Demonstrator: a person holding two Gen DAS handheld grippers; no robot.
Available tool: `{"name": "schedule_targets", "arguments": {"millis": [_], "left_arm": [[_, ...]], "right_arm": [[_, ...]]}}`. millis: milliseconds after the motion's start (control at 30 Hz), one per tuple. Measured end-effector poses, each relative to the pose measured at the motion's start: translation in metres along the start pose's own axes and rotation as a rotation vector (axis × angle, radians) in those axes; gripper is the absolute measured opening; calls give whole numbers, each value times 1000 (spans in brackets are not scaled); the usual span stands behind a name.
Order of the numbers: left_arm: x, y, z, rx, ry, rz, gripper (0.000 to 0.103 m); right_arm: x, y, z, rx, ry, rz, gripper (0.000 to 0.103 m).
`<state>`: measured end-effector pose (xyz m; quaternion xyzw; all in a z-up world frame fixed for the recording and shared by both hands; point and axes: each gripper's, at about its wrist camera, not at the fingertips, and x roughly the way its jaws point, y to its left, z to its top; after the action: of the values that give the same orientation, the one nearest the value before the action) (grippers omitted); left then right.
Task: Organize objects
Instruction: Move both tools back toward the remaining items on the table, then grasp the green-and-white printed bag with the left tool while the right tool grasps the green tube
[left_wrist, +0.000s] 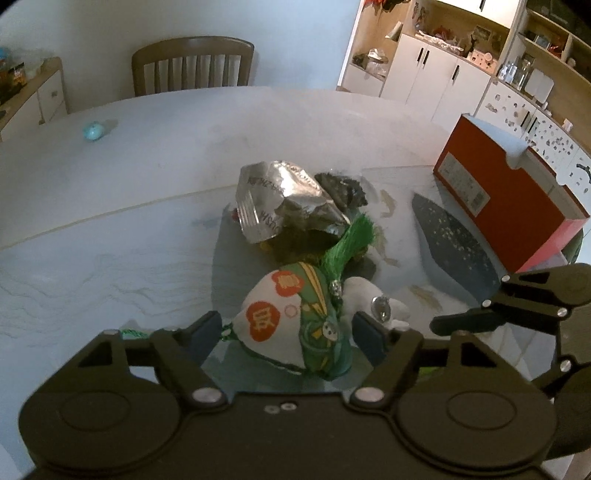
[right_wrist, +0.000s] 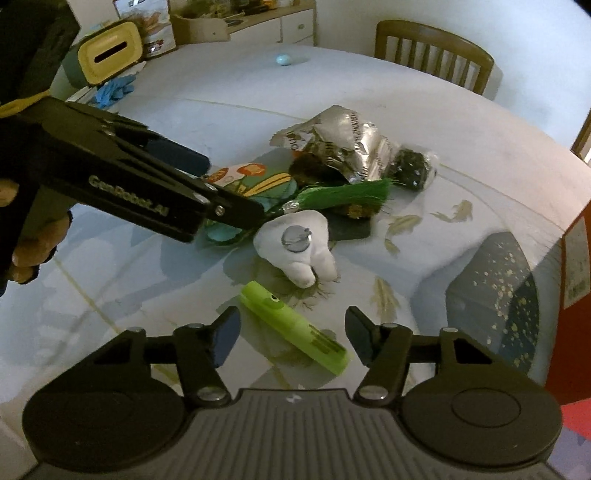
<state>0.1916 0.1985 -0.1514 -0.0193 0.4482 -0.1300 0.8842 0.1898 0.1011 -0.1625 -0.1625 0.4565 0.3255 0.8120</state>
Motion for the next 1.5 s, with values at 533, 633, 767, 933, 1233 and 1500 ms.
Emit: {"name": "schedule_targets", "arguments": {"millis": [533, 633, 767, 933, 1233, 1500], "left_arm": [[3, 4, 0, -44, 25, 7, 64], [2, 3, 1, -48, 27, 12, 62], [0, 1, 1, -38, 26, 37, 59], [-7, -1, -2, -37, 16, 62, 58], [-37, -10, -4, -30, -24, 111, 58], [-68, -36, 10, -12, -70, 133, 57]], "right_arm": [[5, 15, -2, -83, 8, 5, 31], [4, 16, -3, -75, 11, 2, 20], [1, 15, -4, -47, 12, 3, 16], [-7, 9, -8, 6, -1, 11, 16], [-38, -12, -17, 145, -45, 44, 16], [-82, -41, -22, 252, -116, 54, 16]]}}
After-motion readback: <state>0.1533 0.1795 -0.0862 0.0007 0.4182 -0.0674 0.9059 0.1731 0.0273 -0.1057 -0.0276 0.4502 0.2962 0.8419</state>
